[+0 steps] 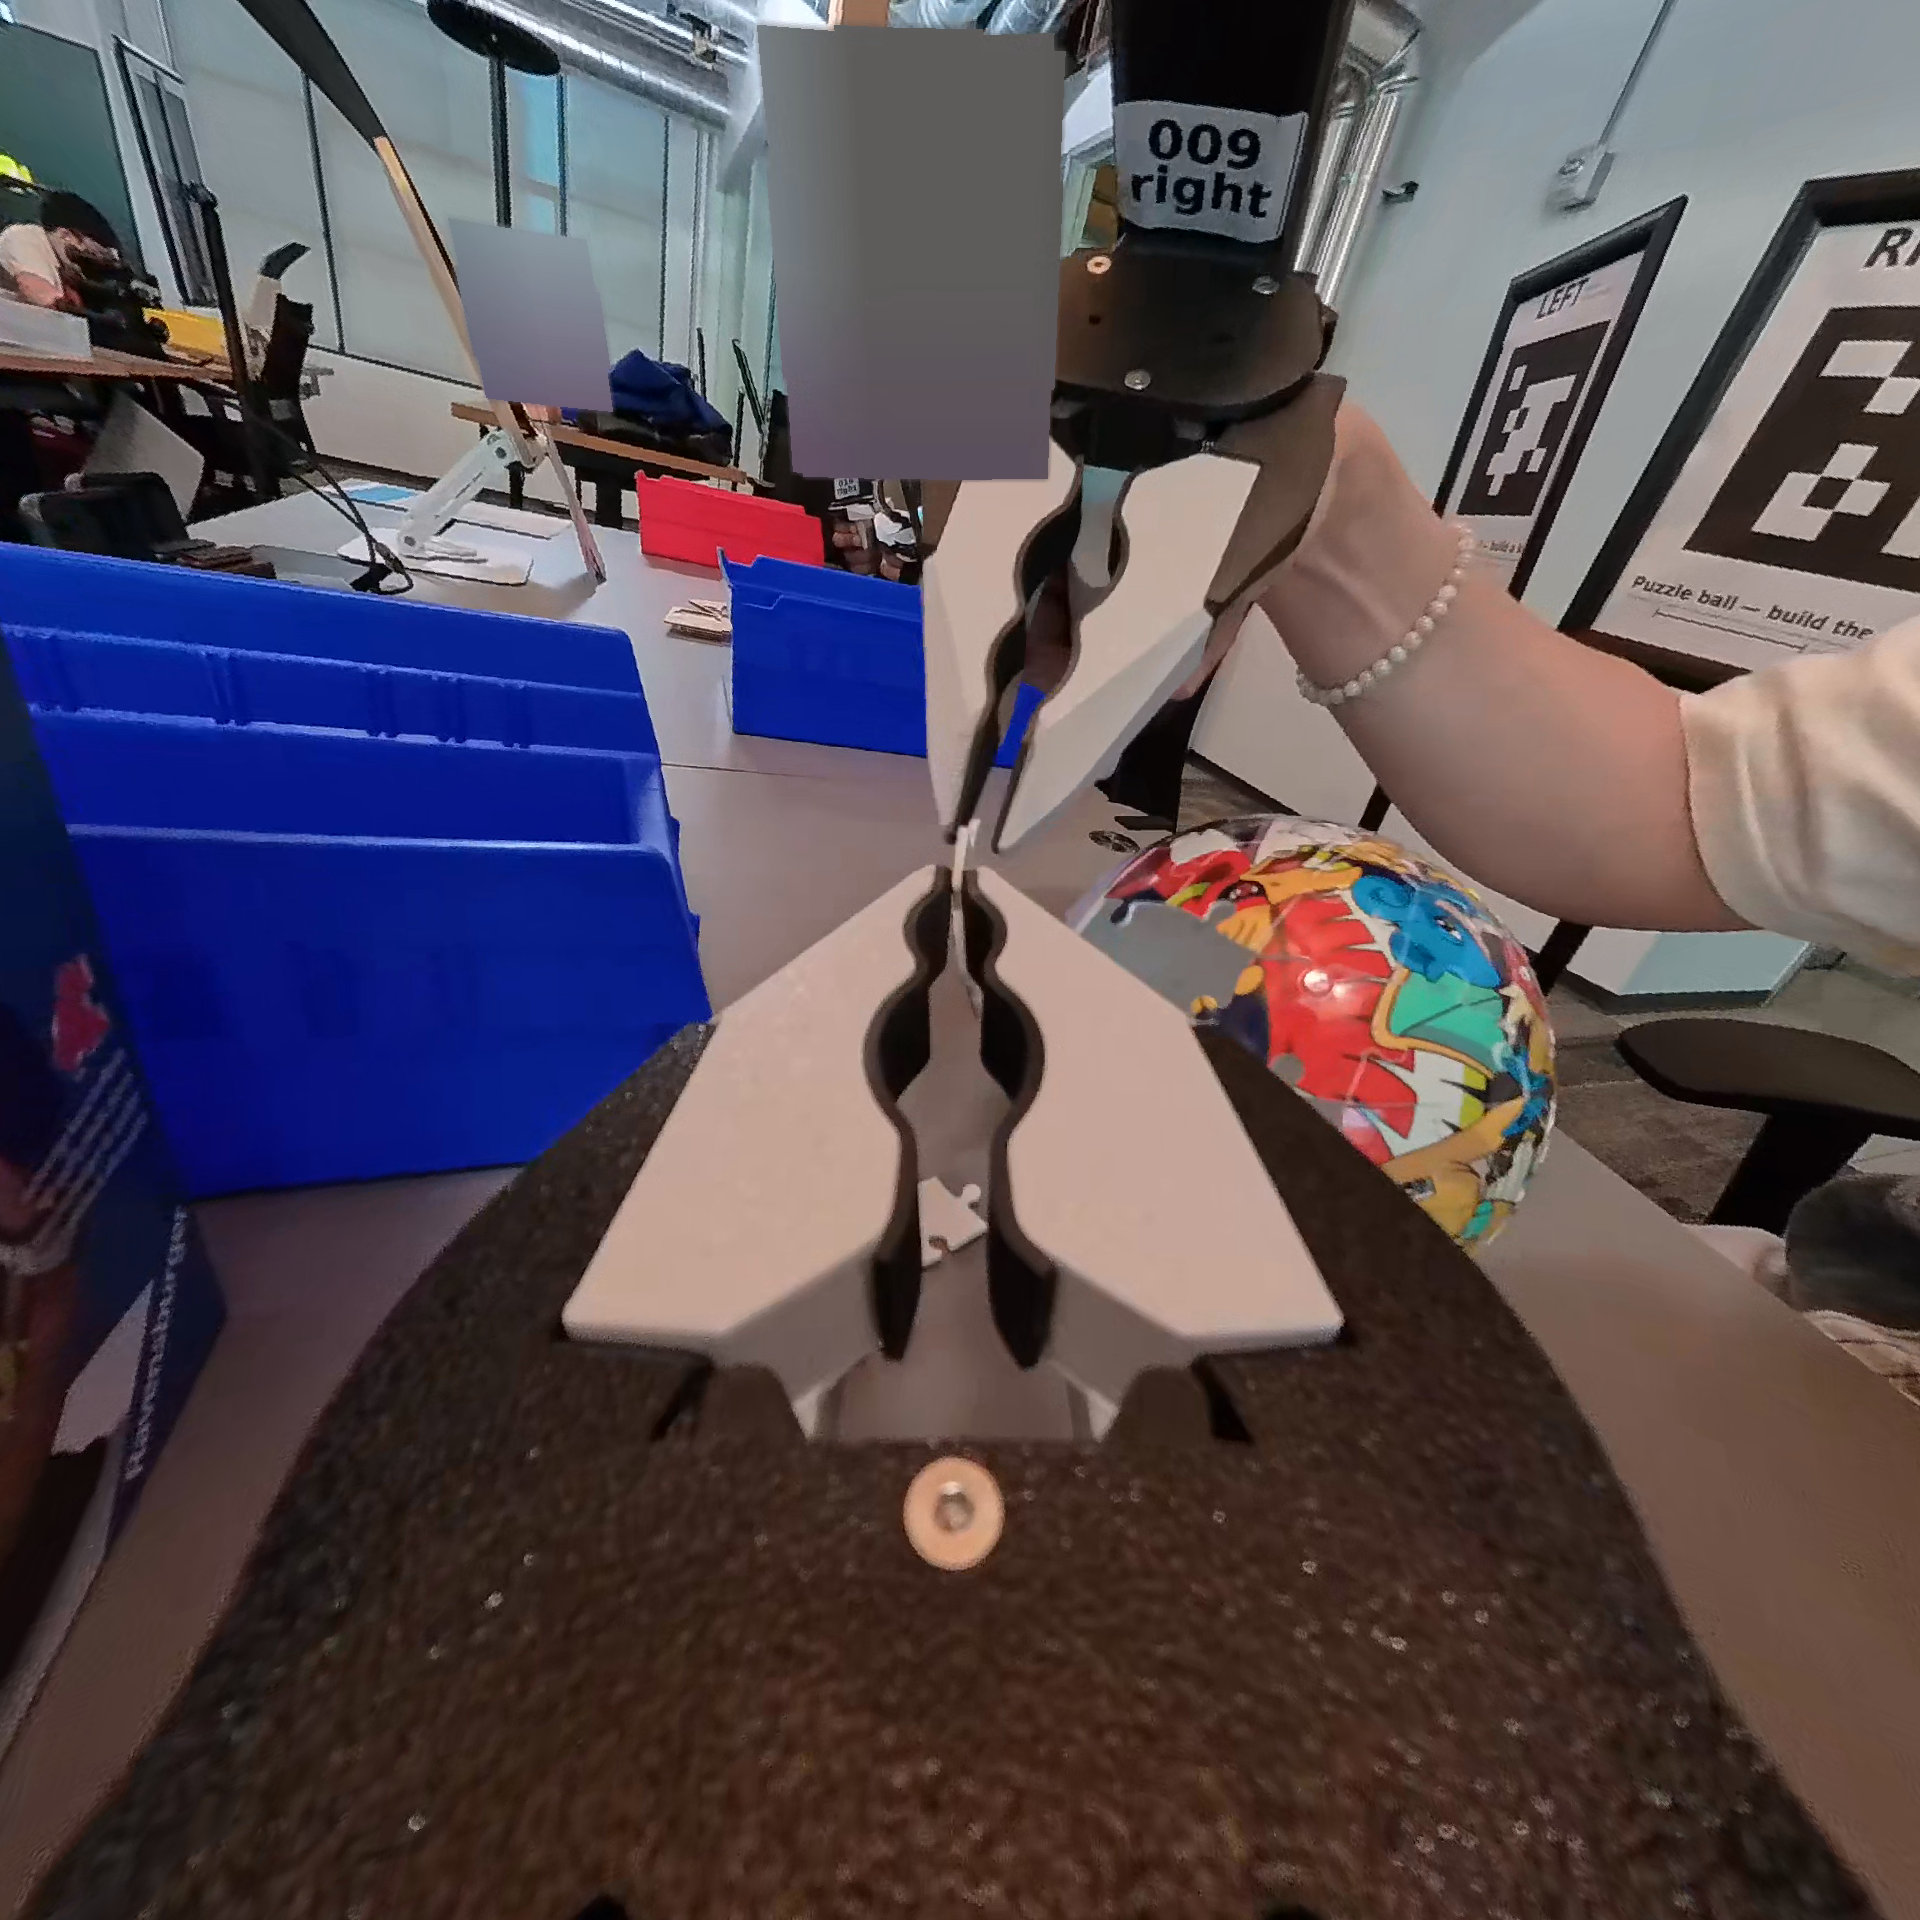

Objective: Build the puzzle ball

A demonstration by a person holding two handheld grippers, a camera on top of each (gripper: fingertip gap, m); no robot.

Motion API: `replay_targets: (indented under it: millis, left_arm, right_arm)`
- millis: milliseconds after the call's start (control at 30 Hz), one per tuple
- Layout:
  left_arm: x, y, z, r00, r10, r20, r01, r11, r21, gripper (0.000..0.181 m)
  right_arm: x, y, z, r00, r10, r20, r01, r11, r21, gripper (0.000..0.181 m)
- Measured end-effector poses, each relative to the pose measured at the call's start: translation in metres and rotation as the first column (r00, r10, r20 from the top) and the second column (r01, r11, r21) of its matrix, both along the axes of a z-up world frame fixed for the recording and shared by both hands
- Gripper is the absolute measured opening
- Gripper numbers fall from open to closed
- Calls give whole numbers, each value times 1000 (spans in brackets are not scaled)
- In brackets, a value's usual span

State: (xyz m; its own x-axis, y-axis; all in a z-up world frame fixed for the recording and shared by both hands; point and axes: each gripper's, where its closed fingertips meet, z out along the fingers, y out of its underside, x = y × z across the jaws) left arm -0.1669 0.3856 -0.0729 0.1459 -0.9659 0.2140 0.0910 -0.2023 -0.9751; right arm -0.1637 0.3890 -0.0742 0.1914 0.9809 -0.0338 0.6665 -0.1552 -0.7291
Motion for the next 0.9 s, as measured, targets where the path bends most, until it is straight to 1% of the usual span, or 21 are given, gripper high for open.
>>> replay_targets:
  millis: [67,167,200,233,300,367,400,433,467,533,567,667,700,767,900]
  left_arm:
    - [1,-2,1,1000,-9,8,9,1000,-2,0]
    - [2,-3,1,1000,-13,5,13,1000,6,0]
    - [3,-4,0,1000,-12,-5,12,1000,17,0]
    - [4,-5,-2,1000,-10,-22,11,999,31,0]
    - [5,-9,-9,996,-42,-77,45,998,48,0]
    - [7,-16,-19,981,-95,-171,101,995,26,3]
    - [7,-16,-25,969,-96,-228,104,994,21,11]
    - [6,-15,-29,959,-86,-271,100,994,37,13]
    - [6,-18,-29,953,-87,-291,110,992,66,11]
    - [7,-19,-26,949,-66,-309,106,988,112,8]
    - [8,-20,-25,944,-65,-322,108,987,118,9]
    - [11,-22,-26,934,-53,-353,104,986,128,1]
    - [10,-20,-27,930,-41,-366,95,987,131,1]
    - [9,-17,-29,928,-37,-371,77,993,94,0]
    - [6,-23,-27,936,-108,-335,125,992,31,1]
  right_arm:
    - [0,-4,2,999,29,-15,-30,999,-17,4]
    - [2,-3,-2,999,40,11,-40,999,1,9]
    - [0,-5,-2,999,54,7,-54,999,-2,8]
    - [-2,-6,-2,998,62,3,-62,998,-6,1]
    - [-1,-8,-6,996,85,37,-84,996,-19,0]
    - [1,-13,-11,987,138,89,-136,990,-18,0]
    - [2,-15,-15,979,164,121,-164,986,-8,0]
    - [3,-17,-17,972,183,150,-186,983,4,0]
    - [3,-19,-19,965,200,169,-203,979,2,0]
    - [2,-23,-20,956,228,185,-228,973,-23,0]
    - [1,-23,-20,952,240,191,-238,971,-30,0]
    - [1,-25,-19,934,288,209,-280,958,-68,0]
    - [1,-24,-19,931,293,216,-283,956,-77,0]
    - [1,-24,-21,922,309,233,-294,951,-96,0]
    - [-4,-24,-21,925,318,206,-300,947,-116,1]
